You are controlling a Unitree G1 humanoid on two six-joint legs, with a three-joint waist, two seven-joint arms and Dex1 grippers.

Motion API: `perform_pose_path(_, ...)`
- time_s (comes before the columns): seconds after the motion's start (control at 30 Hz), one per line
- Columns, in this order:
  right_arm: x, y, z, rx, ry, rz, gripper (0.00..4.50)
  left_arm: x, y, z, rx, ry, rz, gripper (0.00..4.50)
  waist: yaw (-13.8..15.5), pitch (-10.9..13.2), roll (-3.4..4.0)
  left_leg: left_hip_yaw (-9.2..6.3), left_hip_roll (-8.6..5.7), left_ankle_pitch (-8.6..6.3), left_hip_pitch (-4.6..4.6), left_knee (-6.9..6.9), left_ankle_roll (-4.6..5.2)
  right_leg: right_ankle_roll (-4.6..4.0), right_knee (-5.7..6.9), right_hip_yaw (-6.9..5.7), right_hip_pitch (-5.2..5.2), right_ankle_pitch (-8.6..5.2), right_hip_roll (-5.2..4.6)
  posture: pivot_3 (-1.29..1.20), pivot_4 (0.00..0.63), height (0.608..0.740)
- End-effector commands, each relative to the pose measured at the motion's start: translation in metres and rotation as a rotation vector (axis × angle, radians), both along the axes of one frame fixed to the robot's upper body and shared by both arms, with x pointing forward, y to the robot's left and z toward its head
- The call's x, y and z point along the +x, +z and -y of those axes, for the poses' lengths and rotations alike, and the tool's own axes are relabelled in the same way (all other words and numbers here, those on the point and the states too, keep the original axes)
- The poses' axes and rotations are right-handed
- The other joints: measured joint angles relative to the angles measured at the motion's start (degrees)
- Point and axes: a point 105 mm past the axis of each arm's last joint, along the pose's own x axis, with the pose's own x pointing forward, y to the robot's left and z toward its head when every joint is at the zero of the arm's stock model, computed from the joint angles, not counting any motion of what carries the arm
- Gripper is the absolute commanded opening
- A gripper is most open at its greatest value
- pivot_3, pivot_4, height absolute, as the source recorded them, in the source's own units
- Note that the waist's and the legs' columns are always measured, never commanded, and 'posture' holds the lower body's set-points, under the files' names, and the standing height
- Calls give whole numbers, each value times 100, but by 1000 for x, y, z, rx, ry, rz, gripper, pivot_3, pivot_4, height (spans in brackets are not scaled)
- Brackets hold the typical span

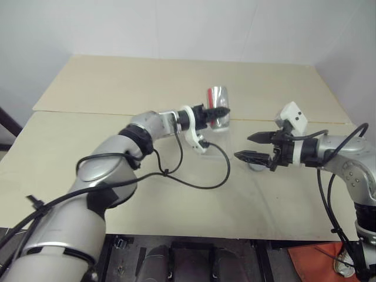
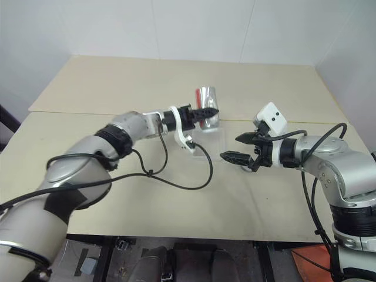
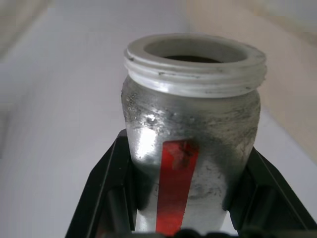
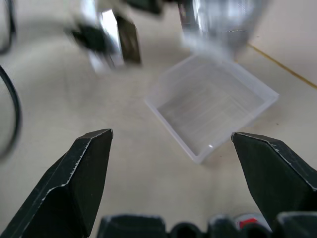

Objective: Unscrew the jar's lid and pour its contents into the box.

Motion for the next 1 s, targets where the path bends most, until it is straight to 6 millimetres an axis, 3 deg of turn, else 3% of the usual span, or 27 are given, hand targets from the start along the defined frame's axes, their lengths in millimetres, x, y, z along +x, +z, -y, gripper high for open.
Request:
perform_pose_path(0.03,-7,13,-2,15,2,56,4476,5,23,4,-1,1,108,1905,0,0,-1,-2,1,13,-14,5,-22,0,6,2,-18,0,0,0,150,740)
perform_pose_path(0.3,-16,13,-4,30,-3,62,4476,5,22,5,-11,2,89,1905,0,1,-2,-3,2,24,-39,12,-40,0,22,5,-46,1,-7,0,150,740)
perform_pose_path(0.47,-14,15,-4,26,-1,83,4476,13,36,-8,-241,102,-114,1905,-1,1,-3,-5,3,23,-42,18,-39,0,26,4,-47,1,-9,0,150,740)
perform_pose_path(0.6,-13,21,-3,31,-3,122,4476,29,58,-45,-727,254,-580,1905,-53,0,-1,-5,7,24,-41,20,-40,-1,33,4,-51,1,-14,0,150,740)
perform_pose_path(0.67,-13,22,-3,39,-6,134,4476,38,70,-64,-1053,267,-893,1905,-96,0,-1,-2,9,26,-38,23,-44,-1,45,3,-55,1,-18,0,150,740)
perform_pose_path(0.73,-14,21,-3,48,-2,134,4476,54,81,-91,-1512,250,-1268,1905,-108,1,-1,-3,12,27,-38,40,-45,-1,58,0,-55,0,-18,0,150,740)
perform_pose_path(0.8,-15,18,-6,47,10,126,4476,60,71,-113,-1823,209,-1605,1905,-110,1,-1,-12,14,27,-48,67,-44,0,66,-9,-50,0,-16,0,150,740)
perform_pose_path(0.87,-15,16,-8,46,21,123,4476,58,59,-124,-1950,216,-1779,1905,-151,0,0,-15,12,24,-46,76,-38,3,72,-4,-45,-1,-16,0,150,740)
perform_pose_path(1.0,-13,17,-12,52,28,127,4476,41,50,-129,-2064,197,-1901,1905,-190,0,1,-19,8,23,-16,69,-37,6,79,8,-23,-3,-13,0,150,740)
